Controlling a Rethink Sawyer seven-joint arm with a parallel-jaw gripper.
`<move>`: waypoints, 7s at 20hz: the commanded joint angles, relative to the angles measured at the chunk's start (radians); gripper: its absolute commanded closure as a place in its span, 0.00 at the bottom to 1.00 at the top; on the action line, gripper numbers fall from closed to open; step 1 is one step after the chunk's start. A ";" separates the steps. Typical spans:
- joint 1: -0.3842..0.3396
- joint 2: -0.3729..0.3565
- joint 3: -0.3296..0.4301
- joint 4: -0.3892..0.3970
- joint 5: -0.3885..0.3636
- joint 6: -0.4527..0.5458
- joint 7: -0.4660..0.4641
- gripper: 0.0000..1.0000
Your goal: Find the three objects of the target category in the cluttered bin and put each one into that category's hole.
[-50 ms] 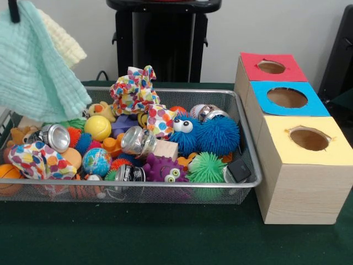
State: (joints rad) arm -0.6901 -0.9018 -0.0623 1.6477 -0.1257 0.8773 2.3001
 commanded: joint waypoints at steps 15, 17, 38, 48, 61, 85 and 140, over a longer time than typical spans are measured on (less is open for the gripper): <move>-0.004 0.012 0.152 0.029 -0.100 -0.016 -0.178 0.00; -0.006 0.013 0.153 0.029 -0.100 -0.016 -0.176 0.00; 0.063 0.035 0.178 0.111 -0.100 -0.148 -0.100 0.00; 0.123 0.047 0.151 0.094 -0.097 -0.130 -0.054 0.00; 0.211 0.070 0.109 0.069 -0.077 -0.129 0.043 0.00; 0.399 0.172 0.013 0.033 0.002 -0.223 0.230 0.00; 0.681 0.444 -0.122 0.199 0.447 -0.680 0.264 0.00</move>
State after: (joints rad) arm 0.0348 -0.5214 -0.2433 1.7909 0.2658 0.2790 2.3491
